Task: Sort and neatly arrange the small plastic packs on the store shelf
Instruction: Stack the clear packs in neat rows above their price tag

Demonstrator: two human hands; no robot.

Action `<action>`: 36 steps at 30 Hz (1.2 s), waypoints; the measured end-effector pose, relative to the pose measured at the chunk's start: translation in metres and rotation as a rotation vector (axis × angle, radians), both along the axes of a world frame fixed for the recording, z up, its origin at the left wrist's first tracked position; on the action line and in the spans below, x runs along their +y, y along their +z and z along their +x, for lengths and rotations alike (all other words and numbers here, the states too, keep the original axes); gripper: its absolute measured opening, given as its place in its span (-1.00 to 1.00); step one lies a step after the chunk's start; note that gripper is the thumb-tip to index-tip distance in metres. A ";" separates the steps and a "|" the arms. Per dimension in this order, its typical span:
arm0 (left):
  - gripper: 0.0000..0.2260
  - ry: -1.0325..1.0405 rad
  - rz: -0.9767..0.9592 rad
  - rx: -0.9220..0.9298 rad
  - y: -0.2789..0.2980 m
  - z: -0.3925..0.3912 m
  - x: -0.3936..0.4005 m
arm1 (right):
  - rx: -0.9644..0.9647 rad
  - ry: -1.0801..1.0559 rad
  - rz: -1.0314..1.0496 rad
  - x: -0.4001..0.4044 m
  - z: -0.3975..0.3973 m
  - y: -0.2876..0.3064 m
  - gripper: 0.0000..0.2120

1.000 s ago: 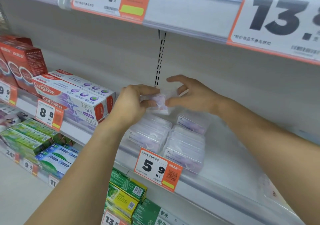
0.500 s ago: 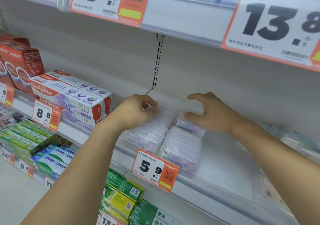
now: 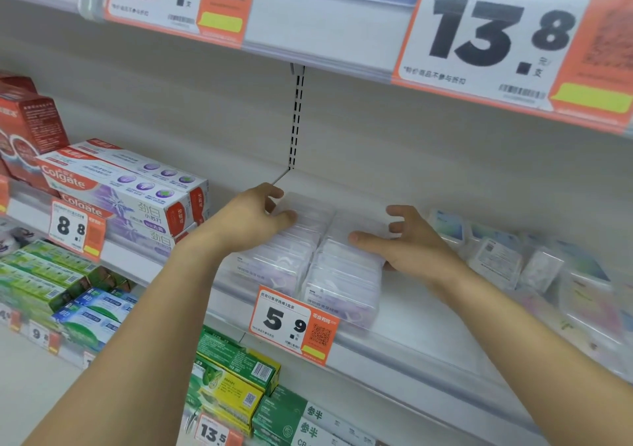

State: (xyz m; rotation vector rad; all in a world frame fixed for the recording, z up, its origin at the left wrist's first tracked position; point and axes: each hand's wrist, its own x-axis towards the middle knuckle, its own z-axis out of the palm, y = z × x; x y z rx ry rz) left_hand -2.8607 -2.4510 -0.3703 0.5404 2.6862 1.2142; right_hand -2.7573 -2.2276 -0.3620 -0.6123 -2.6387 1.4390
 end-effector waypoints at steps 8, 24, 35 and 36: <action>-0.57 0.015 0.024 -0.043 0.002 0.000 0.001 | -0.030 -0.043 -0.207 -0.014 0.017 -0.006 -0.26; -0.54 -0.029 -0.071 -0.061 0.008 0.002 0.000 | -0.029 -0.090 -0.290 -0.021 0.016 -0.004 -0.35; -0.84 0.105 0.244 0.412 0.063 0.062 0.057 | 0.372 -0.124 0.248 0.024 0.090 0.036 -0.71; -0.88 0.025 0.245 0.413 0.066 0.077 0.069 | 0.396 -0.108 0.305 0.034 0.105 0.038 -0.83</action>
